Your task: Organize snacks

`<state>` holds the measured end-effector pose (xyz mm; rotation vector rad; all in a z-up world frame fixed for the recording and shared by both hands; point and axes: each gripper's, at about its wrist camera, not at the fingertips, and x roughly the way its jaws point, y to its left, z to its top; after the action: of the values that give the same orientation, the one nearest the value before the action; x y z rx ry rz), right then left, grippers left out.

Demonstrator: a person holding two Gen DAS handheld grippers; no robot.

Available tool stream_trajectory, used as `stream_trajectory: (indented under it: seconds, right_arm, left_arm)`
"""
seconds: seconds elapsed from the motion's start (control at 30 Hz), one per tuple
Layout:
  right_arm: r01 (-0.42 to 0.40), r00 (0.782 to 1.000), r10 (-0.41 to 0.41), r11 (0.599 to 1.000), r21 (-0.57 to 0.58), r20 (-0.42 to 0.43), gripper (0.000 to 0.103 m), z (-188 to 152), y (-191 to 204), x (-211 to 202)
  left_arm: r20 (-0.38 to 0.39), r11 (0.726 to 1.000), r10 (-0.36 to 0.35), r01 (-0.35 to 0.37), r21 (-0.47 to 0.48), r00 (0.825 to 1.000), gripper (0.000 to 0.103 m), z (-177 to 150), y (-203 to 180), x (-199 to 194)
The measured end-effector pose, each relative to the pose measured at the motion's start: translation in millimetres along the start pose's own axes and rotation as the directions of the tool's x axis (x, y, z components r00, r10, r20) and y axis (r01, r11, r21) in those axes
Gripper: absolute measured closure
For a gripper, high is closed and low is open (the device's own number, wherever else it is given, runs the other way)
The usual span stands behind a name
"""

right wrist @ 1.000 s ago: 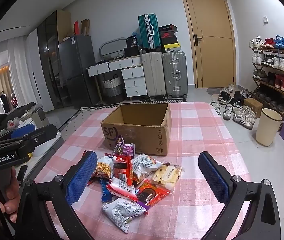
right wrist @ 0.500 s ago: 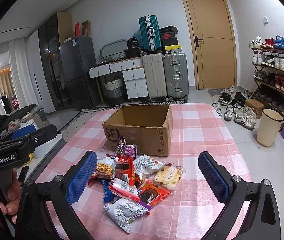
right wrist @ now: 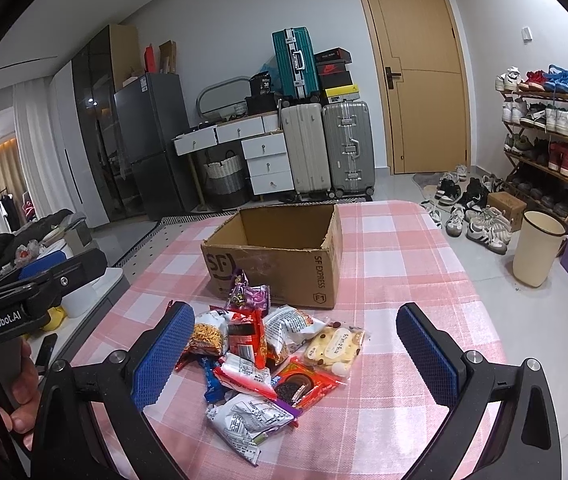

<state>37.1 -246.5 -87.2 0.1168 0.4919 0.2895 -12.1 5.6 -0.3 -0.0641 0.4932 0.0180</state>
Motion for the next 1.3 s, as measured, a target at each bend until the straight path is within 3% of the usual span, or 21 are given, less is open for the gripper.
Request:
stream_trajectory:
  seconds: [1.3]
  right_arm:
    - [-0.002,1.0,0.002,1.0,-0.006,-0.016,0.0,-10.9,0.0,4.4]
  left_arm:
    - [-0.038,1.0,-0.017,0.016,-0.013,0.999,0.001,-10.3,0.6,10.6]
